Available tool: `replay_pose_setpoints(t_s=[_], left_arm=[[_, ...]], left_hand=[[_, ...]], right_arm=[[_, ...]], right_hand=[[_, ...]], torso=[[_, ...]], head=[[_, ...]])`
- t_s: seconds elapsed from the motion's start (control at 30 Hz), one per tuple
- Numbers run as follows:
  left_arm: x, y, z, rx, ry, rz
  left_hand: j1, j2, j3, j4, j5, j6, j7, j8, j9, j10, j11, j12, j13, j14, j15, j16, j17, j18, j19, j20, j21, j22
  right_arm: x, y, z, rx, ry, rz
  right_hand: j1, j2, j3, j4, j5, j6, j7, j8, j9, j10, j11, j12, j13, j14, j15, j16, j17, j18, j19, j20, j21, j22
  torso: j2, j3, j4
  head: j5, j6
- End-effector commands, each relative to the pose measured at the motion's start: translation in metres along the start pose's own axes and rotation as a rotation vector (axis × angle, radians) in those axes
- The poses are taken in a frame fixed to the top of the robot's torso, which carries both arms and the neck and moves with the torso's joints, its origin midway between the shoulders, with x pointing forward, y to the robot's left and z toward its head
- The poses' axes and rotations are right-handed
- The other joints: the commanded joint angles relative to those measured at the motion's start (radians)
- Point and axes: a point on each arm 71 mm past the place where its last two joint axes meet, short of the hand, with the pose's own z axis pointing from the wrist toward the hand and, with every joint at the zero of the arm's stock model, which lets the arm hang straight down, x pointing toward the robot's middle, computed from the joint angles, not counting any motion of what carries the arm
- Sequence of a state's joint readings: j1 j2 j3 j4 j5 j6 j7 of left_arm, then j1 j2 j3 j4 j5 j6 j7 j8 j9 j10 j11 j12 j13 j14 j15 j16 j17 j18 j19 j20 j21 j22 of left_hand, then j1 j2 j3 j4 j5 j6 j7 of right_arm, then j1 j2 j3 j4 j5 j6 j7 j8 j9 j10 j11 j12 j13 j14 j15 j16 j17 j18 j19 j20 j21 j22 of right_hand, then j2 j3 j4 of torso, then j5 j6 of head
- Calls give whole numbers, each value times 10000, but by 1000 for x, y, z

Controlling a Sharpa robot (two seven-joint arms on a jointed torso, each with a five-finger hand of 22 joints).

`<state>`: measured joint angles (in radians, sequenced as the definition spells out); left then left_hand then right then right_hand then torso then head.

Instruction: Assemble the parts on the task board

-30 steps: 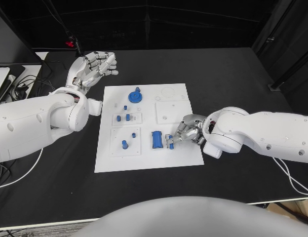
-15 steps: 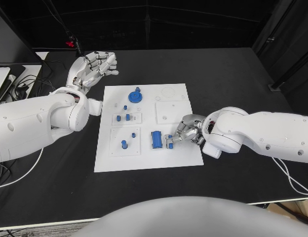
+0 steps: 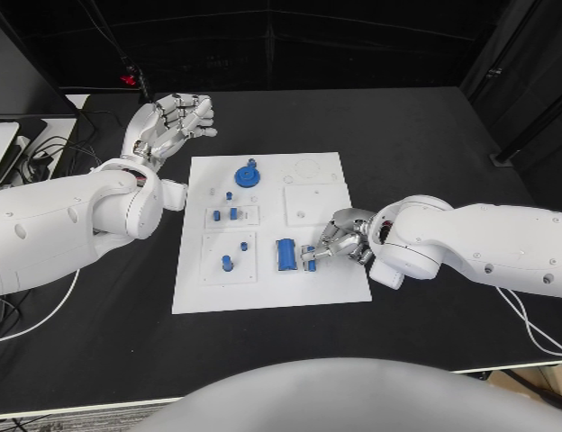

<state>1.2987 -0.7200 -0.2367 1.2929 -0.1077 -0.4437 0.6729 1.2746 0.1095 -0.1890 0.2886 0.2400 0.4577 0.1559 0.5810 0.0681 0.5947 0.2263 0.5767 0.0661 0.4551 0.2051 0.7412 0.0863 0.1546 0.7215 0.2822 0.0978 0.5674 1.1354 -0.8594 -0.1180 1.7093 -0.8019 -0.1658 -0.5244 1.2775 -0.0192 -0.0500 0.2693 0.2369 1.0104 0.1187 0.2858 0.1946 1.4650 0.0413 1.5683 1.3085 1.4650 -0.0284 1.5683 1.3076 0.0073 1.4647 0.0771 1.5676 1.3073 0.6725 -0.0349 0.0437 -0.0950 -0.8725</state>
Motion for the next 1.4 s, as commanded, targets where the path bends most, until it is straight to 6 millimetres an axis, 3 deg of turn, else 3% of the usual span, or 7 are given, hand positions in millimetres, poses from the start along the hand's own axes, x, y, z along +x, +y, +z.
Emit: replay_pose_setpoints(t_s=[0.03, 0.27, 0.37, 0.63, 0.83, 1.1, 1.4], left_arm=[[1, -2, 1, 75, 62, -84], [1, -1, 1, 68, 64, -85], [1, -1, 1, 57, 64, -85], [1, -1, 1, 29, 62, -80], [1, -1, 1, 24, 69, -85], [1, -1, 1, 20, 70, -85], [1, -1, 1, 16, 70, -85]], left_hand=[[-10, 81, -54, 21, 49, -65, 1139, 61, -13, -81, -19, 51, -16, -102, -1, 59, -11, 30, 72, 22, 63, -9], [11, 92, -63, 19, 63, -74, 1141, 69, -13, -86, -18, 60, -16, -105, -1, 75, -29, 30, 72, 22, 67, -15], [11, 92, -63, 19, 63, -74, 1141, 69, -13, -86, -18, 60, -16, -105, -1, 75, -29, 30, 72, 22, 67, -15], [11, 92, -63, 19, 63, -74, 1141, 69, -13, -86, -18, 60, -16, -105, -1, 75, -29, 30, 72, 22, 67, -15], [11, 92, -63, 19, 63, -74, 1141, 69, -13, -86, -18, 60, -16, -105, -1, 75, -29, 30, 72, 22, 67, -15], [11, 92, -63, 19, 63, -74, 1141, 69, -13, -86, -18, 60, -16, -105, -1, 75, -29, 30, 72, 22, 67, -15], [28, 100, -69, 19, 75, -81, 1141, 74, -14, -90, -18, 66, -17, -109, -1, 85, -42, 30, 71, 22, 70, -19]], right_arm=[[1, 3, 0, -131, 26, -14], [1, 3, 0, -142, 24, -12], [1, 3, 0, -150, 8, -3], [1, 3, 0, -191, -44, 28], [0, 4, 0, -200, -93, 55], [0, 3, 0, -170, -112, 66], [0, -1, -5, -156, -151, -312]], right_hand=[[-121, 13, -208, 60, -150, -177, 3, 222, 106, 1058, 90, 25, 2623, 1058, 46, 25, 2632, -73, 1061, 81, 32, 2635], [-22, 131, -534, 109, -181, -669, 26, 897, 426, 1058, 105, 25, 2623, 1058, 46, 25, 2632, -73, 1061, 82, 32, 2635], [56, 212, -731, 114, -169, -1102, 20, 1588, 774, 1058, 107, 25, 2623, 1058, 34, 25, 2632, -73, 1061, 88, 32, 2635], [237, 447, -1219, 133, -118, -2551, -84, 4260, 2349, 1058, 41, 25, 2623, 1058, -27, 25, 2632, -73, 1061, 23, 32, 2635], [321, 509, -1348, 117, -88, -2856, -124, 5012, 2786, 1058, -26, 25, 2623, 1058, -52, 25, 2632, -73, 1061, 1, 32, 2635], [345, 569, -1403, 125, -58, -2980, -151, 5332, 2967, 1058, -49, 25, 2623, 1058, -69, 25, 2632, -73, 1061, -15, 32, 2635], [394, 636, -1603, 134, -169, -2976, -397, 6511, 3758, 1058, -255, 25, 2623, 1058, -231, 25, 2632, -73, 1061, -153, 32, 2635]], torso=[[3, 0, 2], [1, 0, -10], [1, -1, -5], [-2, 0, 0], [-1, 5, -1], [-4, 0, 1], [-6, 1, -10]], head=[[4, -1], [9, -1], [-1, -1], [-9, -1], [-9, -1], [-26, -1], [-6, -1]])
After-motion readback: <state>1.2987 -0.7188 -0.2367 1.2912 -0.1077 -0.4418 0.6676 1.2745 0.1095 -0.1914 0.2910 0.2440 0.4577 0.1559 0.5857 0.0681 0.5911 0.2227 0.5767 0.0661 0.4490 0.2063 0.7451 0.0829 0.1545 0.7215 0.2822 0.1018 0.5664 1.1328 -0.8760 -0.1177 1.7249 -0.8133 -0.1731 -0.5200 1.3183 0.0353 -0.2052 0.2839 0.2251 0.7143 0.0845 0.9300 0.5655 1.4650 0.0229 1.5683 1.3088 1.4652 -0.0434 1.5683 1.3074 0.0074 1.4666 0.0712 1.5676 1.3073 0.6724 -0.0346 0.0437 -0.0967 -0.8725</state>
